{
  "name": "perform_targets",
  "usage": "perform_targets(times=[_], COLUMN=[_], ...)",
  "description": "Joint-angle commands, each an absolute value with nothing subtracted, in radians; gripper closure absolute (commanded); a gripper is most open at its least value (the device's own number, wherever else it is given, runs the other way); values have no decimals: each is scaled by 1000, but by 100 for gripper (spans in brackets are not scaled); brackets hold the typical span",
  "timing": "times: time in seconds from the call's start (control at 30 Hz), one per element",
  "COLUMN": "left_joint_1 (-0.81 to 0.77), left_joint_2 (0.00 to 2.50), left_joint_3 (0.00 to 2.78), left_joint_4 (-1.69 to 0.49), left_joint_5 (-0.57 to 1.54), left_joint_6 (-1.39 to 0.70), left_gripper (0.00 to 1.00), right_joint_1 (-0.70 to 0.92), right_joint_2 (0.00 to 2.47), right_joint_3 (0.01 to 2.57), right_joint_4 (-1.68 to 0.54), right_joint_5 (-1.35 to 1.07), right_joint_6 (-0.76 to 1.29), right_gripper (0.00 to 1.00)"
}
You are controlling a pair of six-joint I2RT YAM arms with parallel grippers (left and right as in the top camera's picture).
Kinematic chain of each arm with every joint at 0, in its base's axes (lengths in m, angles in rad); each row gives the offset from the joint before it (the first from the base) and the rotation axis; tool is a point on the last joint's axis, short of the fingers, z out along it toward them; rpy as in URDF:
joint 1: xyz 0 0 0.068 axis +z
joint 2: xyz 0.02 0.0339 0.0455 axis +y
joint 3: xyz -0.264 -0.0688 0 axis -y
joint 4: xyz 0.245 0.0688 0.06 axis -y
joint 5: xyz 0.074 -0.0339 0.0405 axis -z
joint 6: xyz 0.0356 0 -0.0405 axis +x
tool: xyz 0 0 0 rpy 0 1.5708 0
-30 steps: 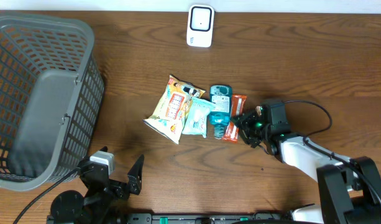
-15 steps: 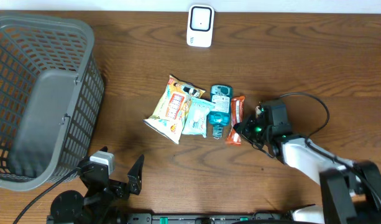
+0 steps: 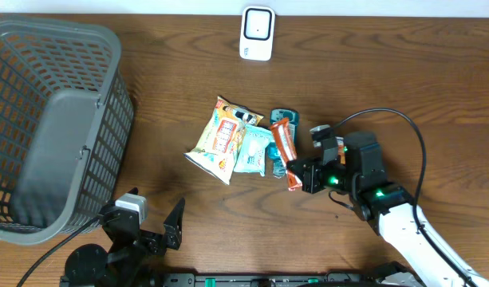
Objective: Scan the item barcode
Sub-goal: 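Grasp the orange snack bar with the right gripper and lift it, then carry the snack bar with the right gripper up past the scanner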
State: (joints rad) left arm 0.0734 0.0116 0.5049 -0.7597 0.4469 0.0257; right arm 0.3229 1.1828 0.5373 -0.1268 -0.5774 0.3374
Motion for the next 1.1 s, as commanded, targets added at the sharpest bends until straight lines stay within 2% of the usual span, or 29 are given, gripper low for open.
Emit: perform_targets(times=[0.0, 0.27, 0.47, 1.07], left_joint_1=[78, 78, 78, 78], left_joint_2=[4, 4, 4, 4], left_joint_3=[508, 508, 508, 508], left_joint_4=[-759, -759, -759, -759], left_joint_5=[460, 460, 460, 460], left_joint_6=[24, 24, 25, 25], left_gripper=[2, 2, 2, 2], right_joint_1=[361, 361, 361, 362], right_joint_2=[1175, 1174, 1158, 844], right_joint_3=[552, 587, 680, 724], right_joint_4=[-131, -138, -228, -221], right_joint_5=[-593, -584, -622, -825], right_joint_6=[245, 230, 260, 246], right_gripper=[99, 99, 99, 99])
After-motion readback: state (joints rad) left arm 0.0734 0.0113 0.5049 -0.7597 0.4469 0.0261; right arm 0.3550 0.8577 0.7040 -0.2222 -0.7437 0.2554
